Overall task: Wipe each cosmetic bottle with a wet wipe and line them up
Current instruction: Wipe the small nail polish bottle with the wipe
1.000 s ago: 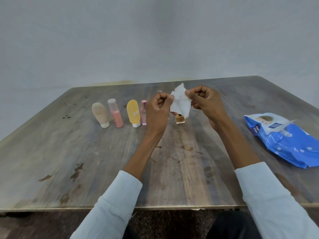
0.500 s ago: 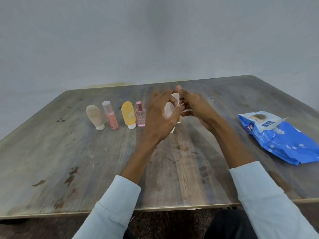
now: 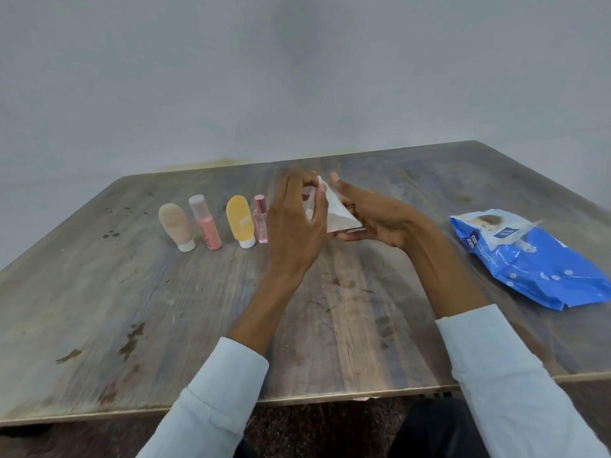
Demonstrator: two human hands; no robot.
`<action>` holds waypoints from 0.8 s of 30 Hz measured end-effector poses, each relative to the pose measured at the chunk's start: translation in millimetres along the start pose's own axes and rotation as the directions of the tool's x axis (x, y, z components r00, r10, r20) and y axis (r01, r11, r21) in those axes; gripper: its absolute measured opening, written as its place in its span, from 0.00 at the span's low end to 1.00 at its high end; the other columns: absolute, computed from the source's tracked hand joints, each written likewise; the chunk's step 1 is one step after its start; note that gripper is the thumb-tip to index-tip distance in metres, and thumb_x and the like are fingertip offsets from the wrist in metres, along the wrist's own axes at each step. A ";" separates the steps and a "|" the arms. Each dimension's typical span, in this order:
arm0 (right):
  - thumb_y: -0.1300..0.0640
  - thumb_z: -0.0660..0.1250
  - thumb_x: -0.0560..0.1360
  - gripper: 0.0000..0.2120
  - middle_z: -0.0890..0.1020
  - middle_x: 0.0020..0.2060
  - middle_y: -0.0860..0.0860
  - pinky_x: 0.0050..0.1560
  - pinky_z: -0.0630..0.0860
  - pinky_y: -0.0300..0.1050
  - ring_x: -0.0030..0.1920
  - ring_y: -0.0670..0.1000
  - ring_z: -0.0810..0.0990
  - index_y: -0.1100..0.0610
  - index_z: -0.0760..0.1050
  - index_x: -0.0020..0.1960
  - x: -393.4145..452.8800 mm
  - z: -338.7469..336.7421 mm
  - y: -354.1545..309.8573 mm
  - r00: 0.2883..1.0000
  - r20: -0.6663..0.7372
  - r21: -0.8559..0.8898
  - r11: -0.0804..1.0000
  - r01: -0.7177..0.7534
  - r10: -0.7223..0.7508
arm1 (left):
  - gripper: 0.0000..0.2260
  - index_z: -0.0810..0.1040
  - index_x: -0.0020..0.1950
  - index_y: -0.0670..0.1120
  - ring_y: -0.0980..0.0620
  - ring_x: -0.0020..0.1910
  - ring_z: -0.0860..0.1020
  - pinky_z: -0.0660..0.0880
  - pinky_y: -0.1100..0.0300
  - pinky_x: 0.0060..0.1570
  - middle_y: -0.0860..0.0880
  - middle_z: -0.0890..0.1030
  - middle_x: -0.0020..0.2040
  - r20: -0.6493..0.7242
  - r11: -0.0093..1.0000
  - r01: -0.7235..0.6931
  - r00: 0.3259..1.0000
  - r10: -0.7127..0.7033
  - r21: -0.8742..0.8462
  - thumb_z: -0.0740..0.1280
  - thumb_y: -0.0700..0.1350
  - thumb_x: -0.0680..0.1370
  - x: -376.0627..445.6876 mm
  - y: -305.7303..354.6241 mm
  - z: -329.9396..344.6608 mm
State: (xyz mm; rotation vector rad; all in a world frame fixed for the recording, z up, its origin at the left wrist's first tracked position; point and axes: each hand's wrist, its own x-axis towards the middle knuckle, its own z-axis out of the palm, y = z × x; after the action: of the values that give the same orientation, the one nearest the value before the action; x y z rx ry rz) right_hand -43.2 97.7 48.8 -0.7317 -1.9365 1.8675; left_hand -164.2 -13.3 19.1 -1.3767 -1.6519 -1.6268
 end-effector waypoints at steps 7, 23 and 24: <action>0.29 0.53 0.84 0.34 0.88 0.50 0.54 0.52 0.85 0.51 0.49 0.52 0.86 0.54 0.84 0.64 -1.7 3.2 -4.4 0.984 0.180 0.184 0.983 -0.014 -0.020 | 0.05 0.81 0.53 0.43 0.55 0.54 0.81 0.78 0.54 0.49 0.51 0.82 0.57 0.196 0.986 -0.165 0.968 0.158 0.020 0.69 0.44 0.84 -4.7 7.0 2.5; 0.42 0.65 0.84 0.12 0.82 0.56 0.50 0.69 0.77 0.57 0.63 0.54 0.82 0.51 0.78 0.55 14.1 -19.6 5.3 0.843 -0.536 0.139 0.979 0.150 -0.053 | 0.22 0.68 0.74 0.47 0.53 0.68 0.76 0.73 0.57 0.63 0.50 0.76 0.70 0.357 0.950 0.278 0.880 -0.312 0.144 0.69 0.43 0.81 -20.1 -16.0 22.0; 0.41 0.65 0.84 0.14 0.82 0.58 0.51 0.70 0.77 0.57 0.64 0.54 0.82 0.52 0.79 0.56 16.1 -19.0 7.5 0.852 -0.521 0.129 0.983 0.130 -0.044 | 0.22 0.68 0.74 0.48 0.51 0.67 0.77 0.75 0.55 0.62 0.50 0.77 0.70 0.386 0.947 0.268 0.866 -0.318 0.177 0.69 0.44 0.81 -20.2 -17.9 24.0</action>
State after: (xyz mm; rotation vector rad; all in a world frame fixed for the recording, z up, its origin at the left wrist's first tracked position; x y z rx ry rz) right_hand -44.2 122.5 41.1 -0.9586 -1.4338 1.5409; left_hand -163.6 5.5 -11.7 -1.5429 -2.2623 -1.4239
